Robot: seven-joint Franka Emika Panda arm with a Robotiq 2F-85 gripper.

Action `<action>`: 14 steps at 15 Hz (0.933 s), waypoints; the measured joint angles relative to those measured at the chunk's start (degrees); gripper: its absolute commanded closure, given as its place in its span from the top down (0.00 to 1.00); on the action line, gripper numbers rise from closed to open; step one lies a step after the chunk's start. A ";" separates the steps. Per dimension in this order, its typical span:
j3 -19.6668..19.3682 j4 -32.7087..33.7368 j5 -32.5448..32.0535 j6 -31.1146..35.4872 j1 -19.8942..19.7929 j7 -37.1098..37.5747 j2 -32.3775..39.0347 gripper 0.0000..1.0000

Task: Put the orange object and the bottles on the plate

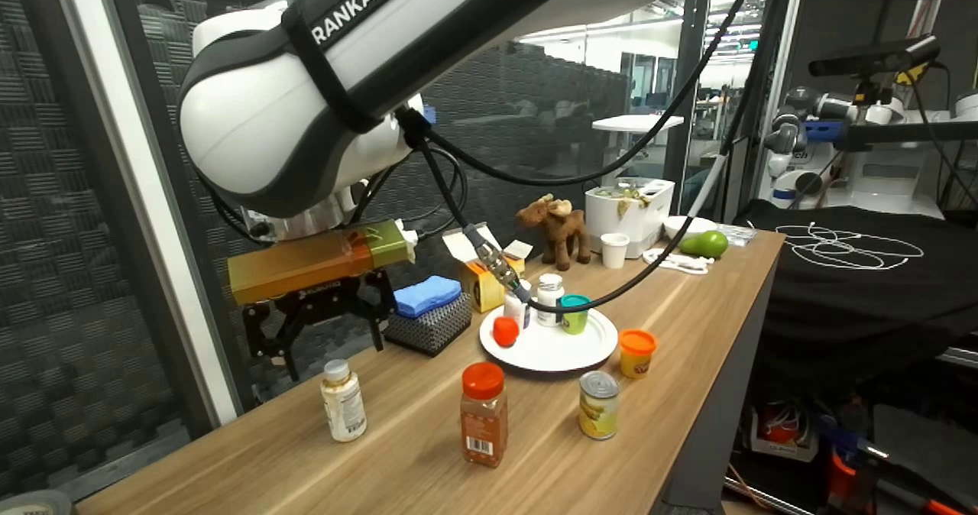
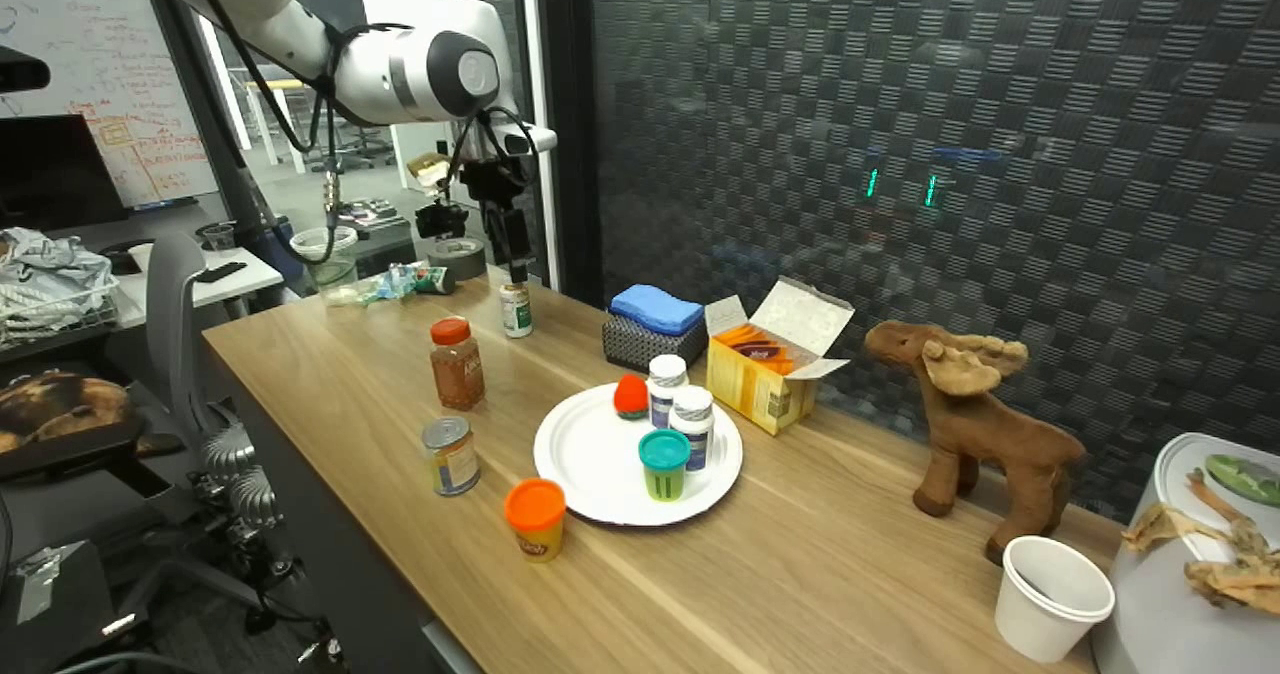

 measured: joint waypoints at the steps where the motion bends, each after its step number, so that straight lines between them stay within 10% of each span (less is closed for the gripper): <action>1: 0.00 0.07 0.00 -0.01 0.00 0.00 0.16 1.00; 9: 0.04 1.61 0.00 -0.30 0.11 0.00 2.06 0.26; 14: 0.04 2.80 0.00 -0.38 0.27 0.00 2.47 0.16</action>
